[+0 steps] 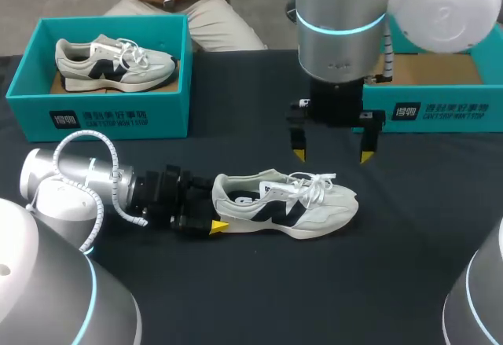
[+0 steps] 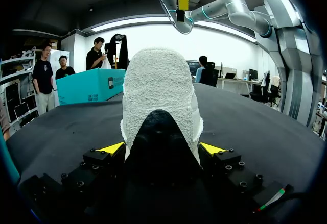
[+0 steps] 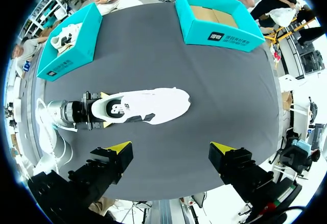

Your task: Take the shoe out of the shoebox, open the shoe tongue, remove and reinsert the insole, then place the shoe into the shoebox

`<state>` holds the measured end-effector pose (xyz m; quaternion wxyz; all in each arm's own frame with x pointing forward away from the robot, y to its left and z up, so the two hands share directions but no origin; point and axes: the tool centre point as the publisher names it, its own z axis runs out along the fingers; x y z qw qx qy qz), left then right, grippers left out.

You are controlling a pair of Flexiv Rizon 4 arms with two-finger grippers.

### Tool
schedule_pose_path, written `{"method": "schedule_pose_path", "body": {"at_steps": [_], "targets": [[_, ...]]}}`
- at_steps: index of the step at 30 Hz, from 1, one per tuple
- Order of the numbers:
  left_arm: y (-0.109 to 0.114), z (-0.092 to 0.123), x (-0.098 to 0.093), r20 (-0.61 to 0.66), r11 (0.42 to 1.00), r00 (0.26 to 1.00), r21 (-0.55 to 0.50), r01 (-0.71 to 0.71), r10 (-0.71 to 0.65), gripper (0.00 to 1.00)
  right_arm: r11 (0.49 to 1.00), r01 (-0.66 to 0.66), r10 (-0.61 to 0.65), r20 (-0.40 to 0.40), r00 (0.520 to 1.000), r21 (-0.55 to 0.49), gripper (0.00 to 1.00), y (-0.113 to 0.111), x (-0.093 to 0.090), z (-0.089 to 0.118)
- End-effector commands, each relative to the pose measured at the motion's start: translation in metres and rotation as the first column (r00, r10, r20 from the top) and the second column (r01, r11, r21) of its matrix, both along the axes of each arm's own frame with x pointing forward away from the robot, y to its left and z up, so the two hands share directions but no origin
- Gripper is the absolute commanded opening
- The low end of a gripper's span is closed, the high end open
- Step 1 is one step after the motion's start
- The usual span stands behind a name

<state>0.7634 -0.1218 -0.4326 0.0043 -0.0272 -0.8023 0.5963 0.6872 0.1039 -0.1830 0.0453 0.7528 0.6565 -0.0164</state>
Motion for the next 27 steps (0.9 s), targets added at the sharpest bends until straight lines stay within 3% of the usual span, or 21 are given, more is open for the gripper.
{"method": "schedule_pose_path", "body": {"at_steps": [1,16,27], "targets": [[0.000,-0.005,0.000,0.001,1.000,1.000,0.001,-0.001,0.001,0.00,0.999,-0.020,0.020,-0.008,1.000,-0.038,1.00,0.022,0.006,-0.013],[0.000,-0.005,0.000,0.001,1.000,1.000,0.001,-0.001,0.001,0.00,0.994,-0.063,0.064,0.015,0.998,-0.095,1.00,0.071,0.015,-0.074],[0.000,-0.005,0.000,0.001,1.000,1.000,0.001,-0.001,0.001,0.00,0.981,-0.126,0.123,-0.031,0.992,-0.145,1.00,0.093,0.028,-0.115]]}}
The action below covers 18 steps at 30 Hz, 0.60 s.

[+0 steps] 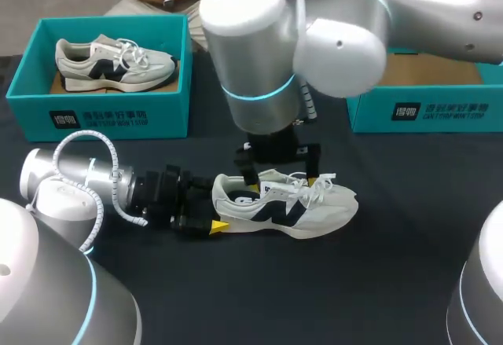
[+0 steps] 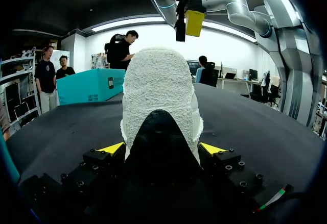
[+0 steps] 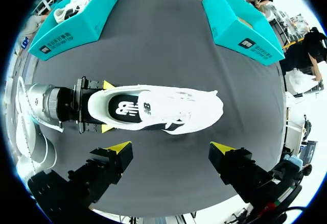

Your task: Take the shoe out of the shoebox, open the shoe tongue, remove and reinsert the insole, then place the shoe into the shoebox

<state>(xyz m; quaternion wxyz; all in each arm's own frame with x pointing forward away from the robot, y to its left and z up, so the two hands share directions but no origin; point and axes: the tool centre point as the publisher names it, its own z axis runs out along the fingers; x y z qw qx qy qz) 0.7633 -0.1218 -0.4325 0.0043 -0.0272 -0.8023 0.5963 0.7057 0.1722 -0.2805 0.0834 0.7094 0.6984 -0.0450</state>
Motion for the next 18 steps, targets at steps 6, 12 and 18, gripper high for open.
{"method": "schedule_pose_path", "body": {"at_steps": [6,12,18], "targets": [[-0.0001,-0.0050,0.0004,0.001,1.000,1.000,0.001,-0.001,0.001,0.00,0.997,0.013,-0.016,-0.039,0.999,-0.082,1.00,0.0249,0.0159,-0.0184],[-0.0001,-0.0050,0.0004,0.001,1.000,1.000,0.001,-0.001,0.001,0.00,0.997,0.013,-0.016,-0.039,0.999,-0.082,1.00,0.0249,0.0159,-0.0184],[-0.0001,-0.0050,0.0004,0.001,1.000,1.000,0.001,-0.001,0.001,0.00,0.997,0.013,-0.016,-0.039,0.999,-0.082,1.00,0.0249,0.0159,-0.0184]]}}
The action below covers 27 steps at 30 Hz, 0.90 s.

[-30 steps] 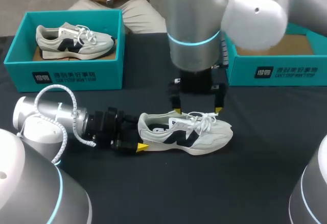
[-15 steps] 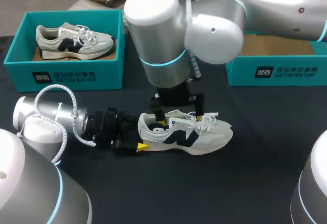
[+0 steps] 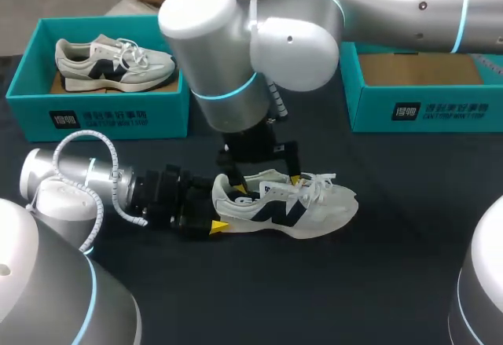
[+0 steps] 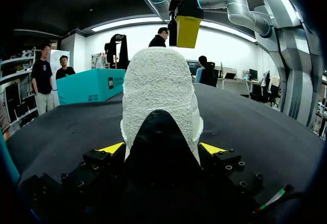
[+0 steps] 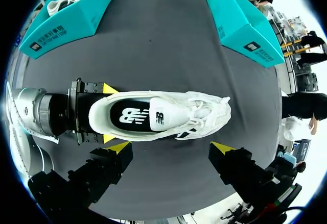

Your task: Take the shoe out of the shoebox, open the shoe tongue, remove and reinsert the insole, then place the shoe into the shoebox

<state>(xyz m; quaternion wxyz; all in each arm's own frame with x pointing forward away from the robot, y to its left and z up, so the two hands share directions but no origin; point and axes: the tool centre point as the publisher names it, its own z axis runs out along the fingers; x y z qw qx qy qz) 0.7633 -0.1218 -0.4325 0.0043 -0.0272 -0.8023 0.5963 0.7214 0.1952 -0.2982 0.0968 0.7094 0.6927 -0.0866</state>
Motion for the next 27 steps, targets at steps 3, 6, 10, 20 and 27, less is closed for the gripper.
{"method": "schedule_pose_path", "body": {"at_steps": [3,6,10,20,27], "targets": [[0.000,-0.005,0.000,0.001,1.000,1.000,0.001,-0.001,0.001,0.00,1.000,0.000,0.000,-0.001,1.000,-0.004,1.00,0.002,0.000,-0.001],[0.000,-0.005,0.000,0.001,1.000,1.000,0.001,-0.001,0.001,0.00,1.000,0.000,0.000,-0.001,1.000,-0.004,1.00,0.002,0.000,-0.001],[0.000,-0.005,0.000,0.001,1.000,1.000,0.001,-0.001,0.001,0.00,1.000,-0.010,0.010,-0.002,1.000,-0.008,1.00,0.003,0.004,-0.003],[0.000,-0.005,0.000,0.001,1.000,1.000,0.001,-0.001,0.001,0.00,0.996,-0.072,0.073,0.023,0.997,-0.044,1.00,0.007,0.030,-0.025],[0.000,-0.005,0.000,0.001,1.000,1.000,0.001,-0.001,0.001,0.00,0.996,-0.069,0.070,0.006,0.998,-0.063,1.00,-0.001,0.034,-0.048]]}}
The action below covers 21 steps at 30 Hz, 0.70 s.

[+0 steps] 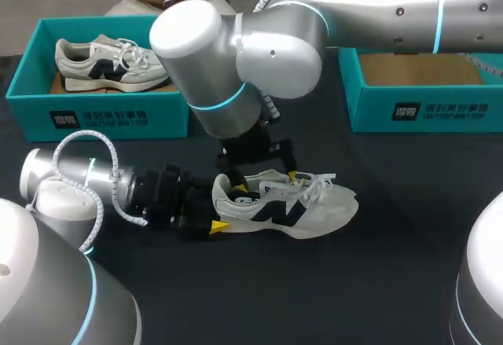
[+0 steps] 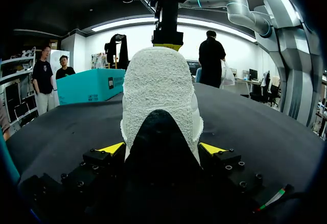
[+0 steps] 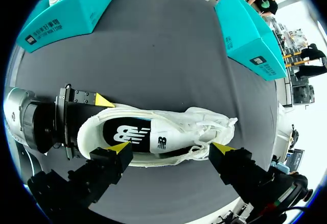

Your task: Take the shoe out of the shoebox, open the shoe tongue, remove and reinsert the insole, then place the shoe into the shoebox

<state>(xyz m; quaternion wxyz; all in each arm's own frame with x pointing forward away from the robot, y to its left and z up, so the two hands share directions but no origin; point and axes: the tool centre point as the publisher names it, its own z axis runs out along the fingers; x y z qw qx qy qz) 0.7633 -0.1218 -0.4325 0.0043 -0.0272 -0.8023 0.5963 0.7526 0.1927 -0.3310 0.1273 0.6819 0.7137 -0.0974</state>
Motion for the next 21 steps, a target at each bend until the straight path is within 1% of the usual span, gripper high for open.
{"method": "schedule_pose_path", "body": {"at_steps": [1,8,19,20,21], "targets": [[0.000,-0.005,0.000,0.001,1.000,1.000,0.001,-0.001,0.001,0.00,1.000,0.002,-0.002,-0.012,1.000,-0.003,1.00,0.001,0.002,-0.018],[0.000,-0.005,0.000,0.001,1.000,1.000,0.001,-0.001,0.001,0.00,1.000,0.012,-0.012,-0.018,1.000,-0.023,1.00,-0.006,0.000,-0.032],[0.000,-0.005,0.000,0.001,1.000,1.000,0.001,-0.001,0.001,0.00,0.999,0.032,-0.033,-0.008,0.999,-0.030,1.00,-0.018,-0.006,-0.041],[0.000,-0.005,0.000,0.001,1.000,1.000,0.001,-0.001,0.001,0.00,0.999,0.035,-0.035,-0.006,0.999,-0.030,0.87,-0.019,-0.006,-0.042],[0.000,-0.005,0.000,0.001,1.000,1.000,0.001,-0.001,0.001,0.00,0.999,0.040,-0.040,-0.003,0.999,-0.029,0.47,-0.020,-0.006,-0.043]]}}
